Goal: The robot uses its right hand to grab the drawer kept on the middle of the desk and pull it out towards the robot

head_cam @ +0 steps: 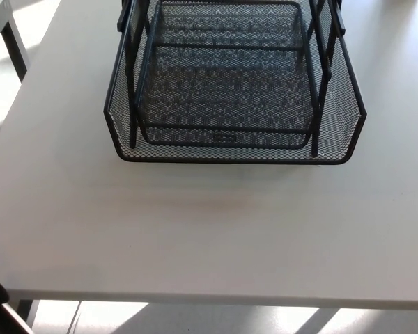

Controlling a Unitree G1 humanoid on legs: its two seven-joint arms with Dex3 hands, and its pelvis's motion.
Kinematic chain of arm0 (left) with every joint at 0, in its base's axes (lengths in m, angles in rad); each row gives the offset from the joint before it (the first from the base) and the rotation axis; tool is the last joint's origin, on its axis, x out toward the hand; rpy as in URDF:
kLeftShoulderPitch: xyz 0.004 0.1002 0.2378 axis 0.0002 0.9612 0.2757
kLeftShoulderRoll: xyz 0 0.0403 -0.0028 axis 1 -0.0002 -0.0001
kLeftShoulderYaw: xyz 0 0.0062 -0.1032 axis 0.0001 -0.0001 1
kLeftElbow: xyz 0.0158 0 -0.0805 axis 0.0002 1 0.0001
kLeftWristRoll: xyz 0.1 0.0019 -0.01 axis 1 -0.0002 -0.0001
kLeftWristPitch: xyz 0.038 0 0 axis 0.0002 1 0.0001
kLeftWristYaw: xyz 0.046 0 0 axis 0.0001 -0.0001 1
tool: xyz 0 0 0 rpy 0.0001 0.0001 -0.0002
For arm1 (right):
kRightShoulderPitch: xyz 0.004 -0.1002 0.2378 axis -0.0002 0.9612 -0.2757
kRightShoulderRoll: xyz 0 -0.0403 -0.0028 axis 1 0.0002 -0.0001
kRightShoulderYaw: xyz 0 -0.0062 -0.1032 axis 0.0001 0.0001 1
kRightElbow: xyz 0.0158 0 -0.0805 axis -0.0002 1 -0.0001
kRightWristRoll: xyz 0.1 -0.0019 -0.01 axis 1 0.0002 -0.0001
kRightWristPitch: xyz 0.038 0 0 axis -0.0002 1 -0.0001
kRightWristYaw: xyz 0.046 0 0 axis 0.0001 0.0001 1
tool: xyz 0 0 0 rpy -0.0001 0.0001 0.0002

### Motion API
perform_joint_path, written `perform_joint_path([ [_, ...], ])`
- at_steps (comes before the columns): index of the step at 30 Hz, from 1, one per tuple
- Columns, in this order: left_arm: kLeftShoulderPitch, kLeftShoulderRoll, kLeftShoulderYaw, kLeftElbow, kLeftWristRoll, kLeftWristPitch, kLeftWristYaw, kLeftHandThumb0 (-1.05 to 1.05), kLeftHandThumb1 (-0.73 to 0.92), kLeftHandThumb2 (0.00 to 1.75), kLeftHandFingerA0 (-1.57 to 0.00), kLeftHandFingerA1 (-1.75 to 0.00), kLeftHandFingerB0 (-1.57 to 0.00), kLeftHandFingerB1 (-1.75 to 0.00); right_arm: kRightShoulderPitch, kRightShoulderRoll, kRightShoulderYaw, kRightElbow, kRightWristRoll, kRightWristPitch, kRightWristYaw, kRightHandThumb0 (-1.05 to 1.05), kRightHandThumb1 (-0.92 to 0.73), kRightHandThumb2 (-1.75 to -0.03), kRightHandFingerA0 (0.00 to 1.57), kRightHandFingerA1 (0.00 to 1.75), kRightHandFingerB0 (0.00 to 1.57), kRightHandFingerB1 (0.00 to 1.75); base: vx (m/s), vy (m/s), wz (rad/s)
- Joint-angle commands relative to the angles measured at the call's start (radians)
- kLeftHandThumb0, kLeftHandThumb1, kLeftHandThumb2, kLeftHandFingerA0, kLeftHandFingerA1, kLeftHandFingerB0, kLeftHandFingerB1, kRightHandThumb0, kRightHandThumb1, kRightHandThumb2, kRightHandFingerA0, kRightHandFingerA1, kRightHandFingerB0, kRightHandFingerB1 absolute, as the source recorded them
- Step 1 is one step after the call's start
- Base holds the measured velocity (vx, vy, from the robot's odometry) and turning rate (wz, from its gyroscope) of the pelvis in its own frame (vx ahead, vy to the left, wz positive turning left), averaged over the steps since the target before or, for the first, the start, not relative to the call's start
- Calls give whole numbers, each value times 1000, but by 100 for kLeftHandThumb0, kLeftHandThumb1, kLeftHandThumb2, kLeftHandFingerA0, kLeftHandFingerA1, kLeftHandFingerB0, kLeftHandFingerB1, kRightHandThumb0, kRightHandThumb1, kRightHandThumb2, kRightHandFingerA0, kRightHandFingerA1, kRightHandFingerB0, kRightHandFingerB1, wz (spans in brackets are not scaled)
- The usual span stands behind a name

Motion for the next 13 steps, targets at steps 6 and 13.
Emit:
perform_joint_path([
  [6, 4, -2, 0, 3, 14, -8, 11, -28, 55, 57, -80, -86, -82, -58, 12, -31, 10, -16, 17, 17, -12, -69, -57, -57, 12, 53, 15, 32, 0, 0, 0],
  [13, 6, 2, 0, 1, 14, -3, 5, -31, 57, 57, -78, -86, -80, -58, 8, -30, 12, -8, 28, 10, -18, -71, -45, -80, 15, 58, 11, 42, 0, 0, 0],
])
